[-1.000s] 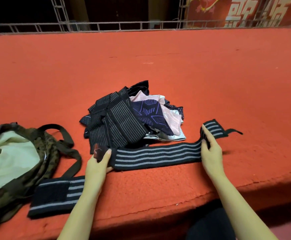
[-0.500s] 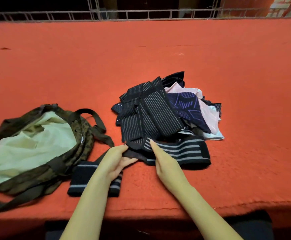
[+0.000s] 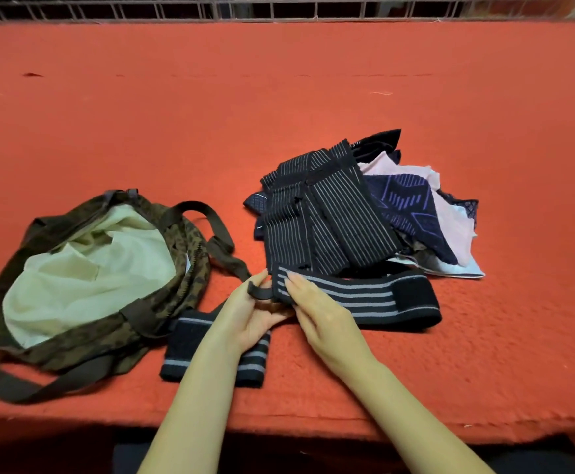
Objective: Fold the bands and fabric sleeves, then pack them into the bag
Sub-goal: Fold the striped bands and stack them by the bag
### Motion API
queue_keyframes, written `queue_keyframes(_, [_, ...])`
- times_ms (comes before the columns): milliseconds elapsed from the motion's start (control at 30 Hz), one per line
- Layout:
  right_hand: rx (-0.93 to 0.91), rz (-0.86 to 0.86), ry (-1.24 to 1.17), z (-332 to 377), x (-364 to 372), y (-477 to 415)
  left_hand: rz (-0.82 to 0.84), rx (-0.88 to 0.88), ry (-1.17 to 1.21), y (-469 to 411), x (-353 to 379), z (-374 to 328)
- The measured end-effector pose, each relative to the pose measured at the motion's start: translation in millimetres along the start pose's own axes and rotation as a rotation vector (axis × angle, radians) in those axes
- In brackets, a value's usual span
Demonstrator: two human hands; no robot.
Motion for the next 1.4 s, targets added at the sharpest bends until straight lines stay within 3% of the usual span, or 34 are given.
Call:
queue_keyframes(200, [-0.041,0.131,0.1,-4.7,14.6,0.2,-0.004,-0.021,-0.025,-1.5,-2.4,0.5])
queue_keyframes(333, [0.111,0.12,-0.09,-8.3,7.6,2.9,-0.077,0.055,-0.248,-3.1,-4.1,-1.1])
queue_keyframes(400, [0.188,0.112,-0.04,-17.4,-1.2,5.4,-0.122,0.105,-0.297,-3.6,-3.3,-2.5])
queue_keyframes(533, [0.328,0.409,0.294,-52.5,-14.7,23.9,-0.319,0.236,-0.525,-6.8,-8.4,-5.3])
queue_keyframes(700, [0.339,0.511,0.254,-55.8,-16.9,30.0,-0.487,0.365,-0.724,-2.4,-7.7,-12.0])
queue_keyframes(800, [0.286,0.446,0.143,-57.9,-25.3,29.5,-0.489,0.394,-0.782,4.0,2.9,-14.5])
queue_keyframes(867, [0.307,0.317,0.052,-64.5,-42.9,32.5,-0.583,0.424,-0.97,7.5,10.5,-17.3])
queue_keyframes(1000, [0.259,0.031,0.33,-85.2,-94.6,54.1,-0.912,0.447,-1.498,20.0,36.3,-19.2])
queue_keyframes(1067, [0.335,0.013,0.257,-97.6,-105.0,67.7,-1.107,0.58,-1.731,26.3,56.7,-19.9])
queue_keyframes(1133, [0.419,-0.034,0.056,-106.5,-105.5,78.9,-1.024,0.86,-1.771,29.0,90.4,-11.2])
queue_keyframes(1167, [0.436,-0.09,0.022,-109.3,-107.7,82.6,-0.825,0.9,-1.723,22.3,105.3,-0.2])
queue_keyframes(1233, [0.462,-0.213,-0.021,-112.4,-113.6,88.0,-0.432,0.766,-1.586,7.8,133.2,28.1])
queue_keyframes(1267, [0.498,-0.272,-0.069,-115.7,-116.0,91.7,-0.318,0.686,-1.542,1.4,143.5,43.2])
queue_keyframes(1333, [0.612,-0.359,-0.199,-121.8,-118.3,99.3,-0.251,0.653,-1.532,-10.0,157.2,64.2])
queue_keyframes(1400, [0.691,-0.401,-0.254,-125.8,-119.3,103.9,-0.303,0.698,-1.543,-17.5,162.5,72.4])
Point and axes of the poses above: each hand's wrist, its own y-axis away from the middle knuckle, its own x-axis out of the palm, z = x × y, the point moved 7 cm from there along -y, towards the middle knuckle, and after that the axes turned 9 degrees about -x, right-handed, at the moved point
